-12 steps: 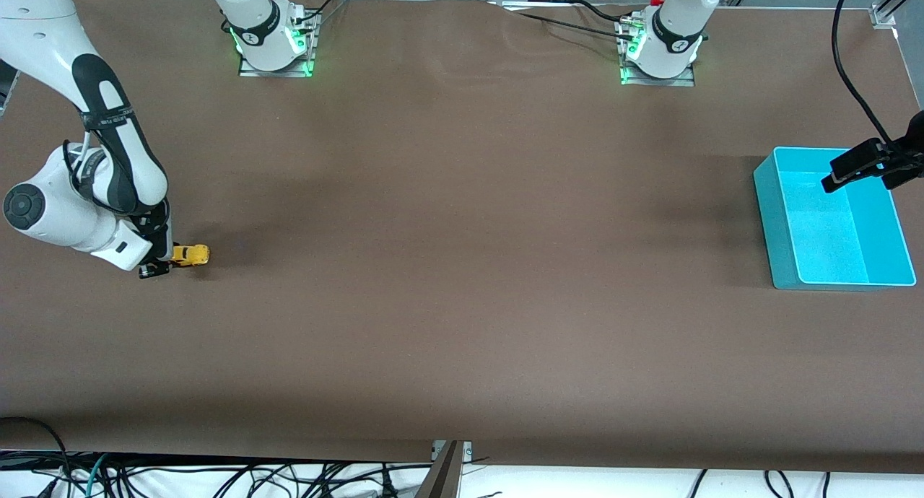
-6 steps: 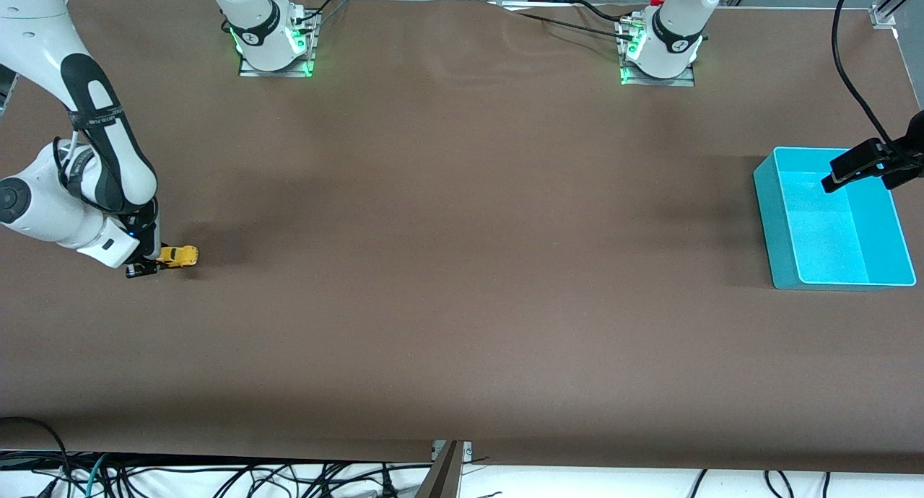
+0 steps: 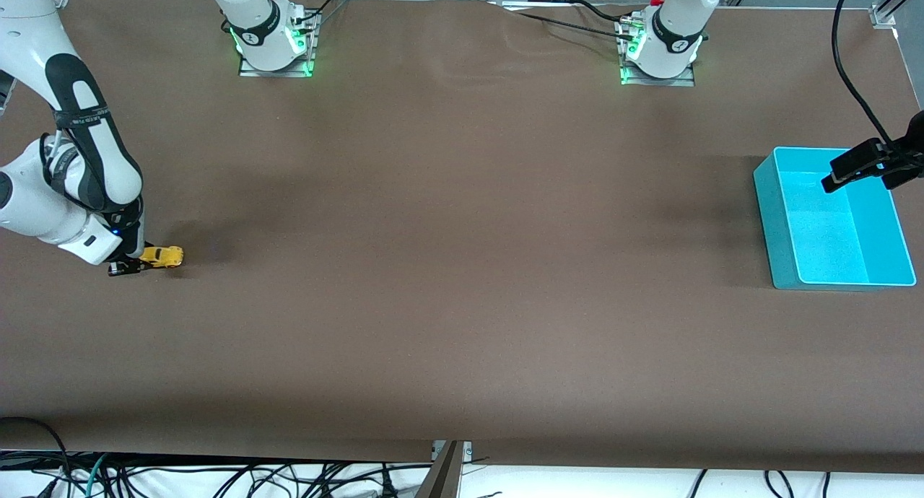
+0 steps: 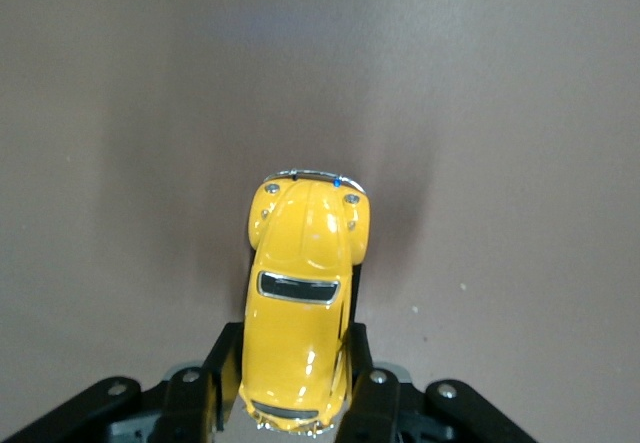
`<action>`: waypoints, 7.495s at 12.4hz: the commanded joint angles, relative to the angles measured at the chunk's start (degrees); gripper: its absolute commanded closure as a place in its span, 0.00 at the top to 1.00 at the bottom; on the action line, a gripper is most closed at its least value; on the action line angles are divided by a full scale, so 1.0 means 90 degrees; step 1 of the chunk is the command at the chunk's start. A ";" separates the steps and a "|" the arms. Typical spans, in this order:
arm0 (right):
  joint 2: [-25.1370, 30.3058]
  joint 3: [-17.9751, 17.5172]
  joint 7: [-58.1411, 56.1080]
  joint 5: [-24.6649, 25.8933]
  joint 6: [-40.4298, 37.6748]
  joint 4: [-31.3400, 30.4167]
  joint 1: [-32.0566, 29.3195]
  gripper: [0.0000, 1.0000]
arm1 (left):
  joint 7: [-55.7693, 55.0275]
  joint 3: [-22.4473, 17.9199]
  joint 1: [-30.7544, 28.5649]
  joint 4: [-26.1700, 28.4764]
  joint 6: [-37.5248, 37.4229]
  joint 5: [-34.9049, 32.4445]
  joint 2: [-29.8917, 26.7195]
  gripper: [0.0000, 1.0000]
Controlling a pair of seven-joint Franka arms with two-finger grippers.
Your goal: Wind and store yellow beetle car
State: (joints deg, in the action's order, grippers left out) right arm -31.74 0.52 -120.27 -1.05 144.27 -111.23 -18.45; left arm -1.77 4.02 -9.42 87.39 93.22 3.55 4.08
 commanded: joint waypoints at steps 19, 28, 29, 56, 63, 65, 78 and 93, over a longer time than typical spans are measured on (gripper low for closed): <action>-0.0770 -0.0331 -0.0269 -0.0098 -0.0296 0.0794 -0.0782 1.00 | 0.0108 0.0012 -0.0028 -0.0013 0.0042 0.0035 -0.0023 1.00; -0.0712 -0.0400 -0.0191 -0.0098 -0.1001 0.1226 -0.0714 1.00 | 0.0108 0.0012 -0.0028 -0.0013 0.0042 0.0035 -0.0023 1.00; -0.0692 -0.0400 -0.0191 -0.0098 -0.1001 0.1226 -0.0714 1.00 | 0.0108 0.0012 -0.0037 -0.0013 0.0042 0.0035 -0.0023 1.00; -0.0536 -0.0390 0.1945 -0.0049 -0.2972 0.2894 -0.0041 1.00 | -0.4164 0.0120 0.1005 -0.0335 -0.0104 0.0065 0.1382 1.00; -0.0526 -0.0400 0.4639 0.0000 -0.3519 0.3617 0.0320 1.00 | -0.5272 0.0110 0.2236 -0.0472 0.0003 0.0055 0.1773 1.00; -0.0526 -0.0390 0.5488 0.0020 -0.3939 0.4007 0.0477 1.00 | -0.5640 0.0119 0.2510 -0.0520 0.0003 0.0065 0.1783 1.00; 0.0400 -0.0419 1.0274 -0.0059 -0.5366 0.4137 0.1180 1.00 | -1.1889 0.0110 0.4326 -0.1995 0.1016 0.0162 0.3696 1.00; 0.2511 -0.0449 1.1181 0.0117 -0.5278 0.2456 0.1424 1.00 | -1.4880 -0.0349 0.5753 -0.2718 0.3470 0.0133 0.5777 1.00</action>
State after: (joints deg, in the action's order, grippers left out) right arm -11.75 -3.37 -25.41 -0.94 95.98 -86.11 -6.58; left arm -132.69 1.78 41.24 67.42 124.50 3.71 52.20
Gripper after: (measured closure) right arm 0.000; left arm 0.000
